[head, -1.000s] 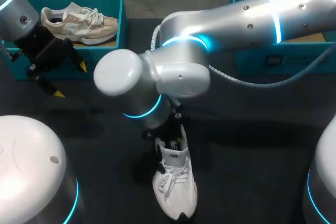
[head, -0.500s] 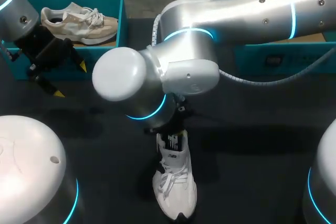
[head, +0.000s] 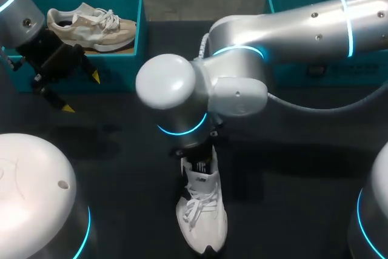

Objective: Take the shoe out of the shoebox, open the shoe tongue, remove and reinsert the insole, then place the shoe into the shoebox

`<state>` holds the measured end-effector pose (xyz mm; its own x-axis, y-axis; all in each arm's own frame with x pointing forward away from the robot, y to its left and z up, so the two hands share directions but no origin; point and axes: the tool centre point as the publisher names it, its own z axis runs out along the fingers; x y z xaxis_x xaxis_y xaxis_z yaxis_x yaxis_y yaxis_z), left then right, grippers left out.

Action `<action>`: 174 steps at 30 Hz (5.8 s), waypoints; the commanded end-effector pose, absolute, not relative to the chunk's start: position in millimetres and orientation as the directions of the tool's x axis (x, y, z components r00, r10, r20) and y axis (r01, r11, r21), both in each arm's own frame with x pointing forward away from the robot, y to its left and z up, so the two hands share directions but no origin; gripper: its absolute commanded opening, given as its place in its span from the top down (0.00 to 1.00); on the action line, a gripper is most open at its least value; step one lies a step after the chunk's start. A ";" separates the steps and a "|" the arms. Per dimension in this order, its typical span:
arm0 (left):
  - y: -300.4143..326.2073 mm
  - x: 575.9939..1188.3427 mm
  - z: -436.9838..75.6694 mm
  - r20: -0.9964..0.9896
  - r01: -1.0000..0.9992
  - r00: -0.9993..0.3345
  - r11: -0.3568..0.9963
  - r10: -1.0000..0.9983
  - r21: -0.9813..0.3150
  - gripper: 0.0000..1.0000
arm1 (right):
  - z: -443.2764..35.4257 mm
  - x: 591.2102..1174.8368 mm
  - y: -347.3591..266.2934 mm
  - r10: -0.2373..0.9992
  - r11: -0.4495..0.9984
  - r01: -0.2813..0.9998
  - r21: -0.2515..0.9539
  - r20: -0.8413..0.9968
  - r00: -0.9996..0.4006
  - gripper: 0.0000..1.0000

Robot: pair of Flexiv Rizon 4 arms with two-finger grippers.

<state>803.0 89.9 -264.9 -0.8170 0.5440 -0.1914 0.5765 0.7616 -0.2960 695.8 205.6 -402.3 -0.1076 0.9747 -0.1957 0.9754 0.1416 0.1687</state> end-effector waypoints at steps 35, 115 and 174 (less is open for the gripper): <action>89.8 803.2 -264.4 -0.187 0.576 -0.817 0.763 0.545 -0.294 0.00 | -416.5 684.8 223.0 0.953 -0.304 0.948 0.094 0.014 0.304 1.00; 89.8 803.2 -264.4 -0.187 0.576 -0.817 0.763 0.545 -0.294 0.00 | -356.8 644.1 232.0 0.939 -0.344 0.937 -0.061 -0.043 0.342 0.00; 89.8 803.2 -264.4 -0.187 0.576 -0.817 0.763 0.545 -0.294 0.00 | -306.2 570.0 224.1 0.882 -0.468 0.882 -0.056 -0.093 0.463 0.00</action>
